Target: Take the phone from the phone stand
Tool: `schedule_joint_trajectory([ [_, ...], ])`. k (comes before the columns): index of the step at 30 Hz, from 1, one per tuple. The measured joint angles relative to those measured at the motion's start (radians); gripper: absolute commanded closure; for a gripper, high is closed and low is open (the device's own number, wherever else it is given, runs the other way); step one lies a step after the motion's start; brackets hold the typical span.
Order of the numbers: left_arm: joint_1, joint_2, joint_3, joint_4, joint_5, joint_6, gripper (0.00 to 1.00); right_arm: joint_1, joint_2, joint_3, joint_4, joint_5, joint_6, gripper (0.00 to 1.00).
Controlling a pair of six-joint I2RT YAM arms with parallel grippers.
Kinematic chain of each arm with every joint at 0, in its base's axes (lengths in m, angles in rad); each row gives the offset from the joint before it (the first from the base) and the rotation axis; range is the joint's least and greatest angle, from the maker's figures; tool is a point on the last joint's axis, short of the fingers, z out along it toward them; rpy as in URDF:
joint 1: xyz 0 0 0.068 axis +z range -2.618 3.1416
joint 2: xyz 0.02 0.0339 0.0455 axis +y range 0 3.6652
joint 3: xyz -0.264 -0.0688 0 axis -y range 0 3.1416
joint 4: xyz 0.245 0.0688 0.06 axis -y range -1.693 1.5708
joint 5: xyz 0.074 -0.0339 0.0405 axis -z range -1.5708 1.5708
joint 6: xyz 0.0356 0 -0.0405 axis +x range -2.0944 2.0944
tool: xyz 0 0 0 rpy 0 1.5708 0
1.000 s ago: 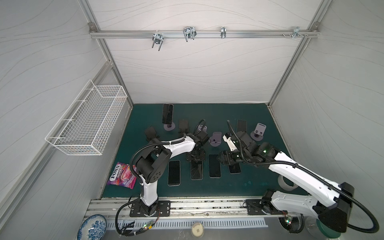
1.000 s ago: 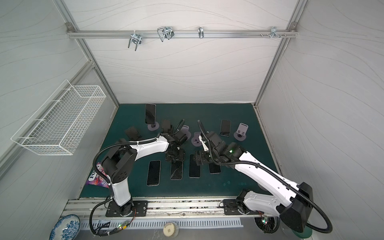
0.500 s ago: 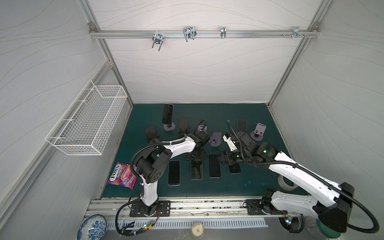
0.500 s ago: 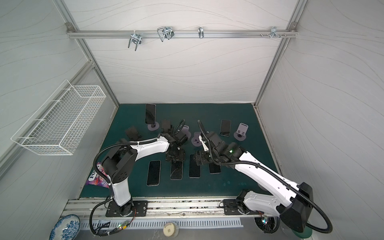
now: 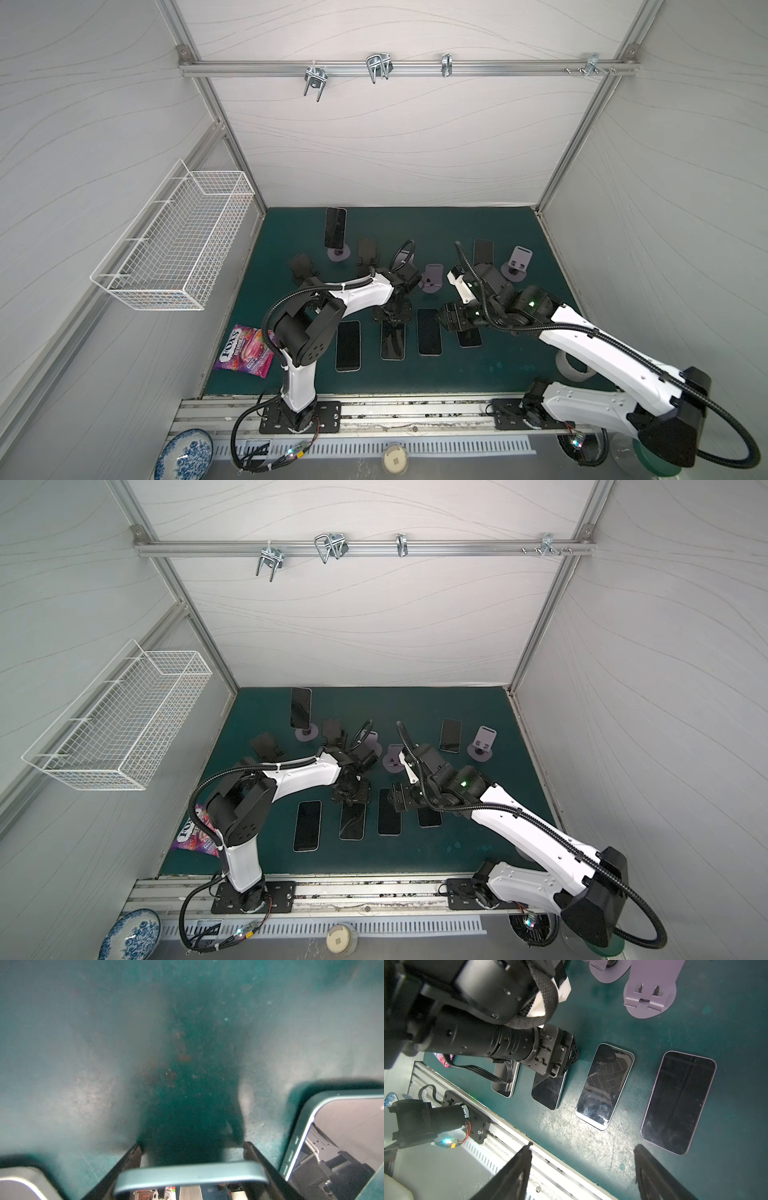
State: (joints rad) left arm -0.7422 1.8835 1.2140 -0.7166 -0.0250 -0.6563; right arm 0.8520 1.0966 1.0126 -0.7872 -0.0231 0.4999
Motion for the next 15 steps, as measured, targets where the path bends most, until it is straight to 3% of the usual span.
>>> schedule_joint_trajectory([
  [15,-0.013,0.015,0.014,-0.018,-0.033,0.005,0.29,-0.002,-0.013,-0.017,-0.007,0.003,-0.002,0.21],
])
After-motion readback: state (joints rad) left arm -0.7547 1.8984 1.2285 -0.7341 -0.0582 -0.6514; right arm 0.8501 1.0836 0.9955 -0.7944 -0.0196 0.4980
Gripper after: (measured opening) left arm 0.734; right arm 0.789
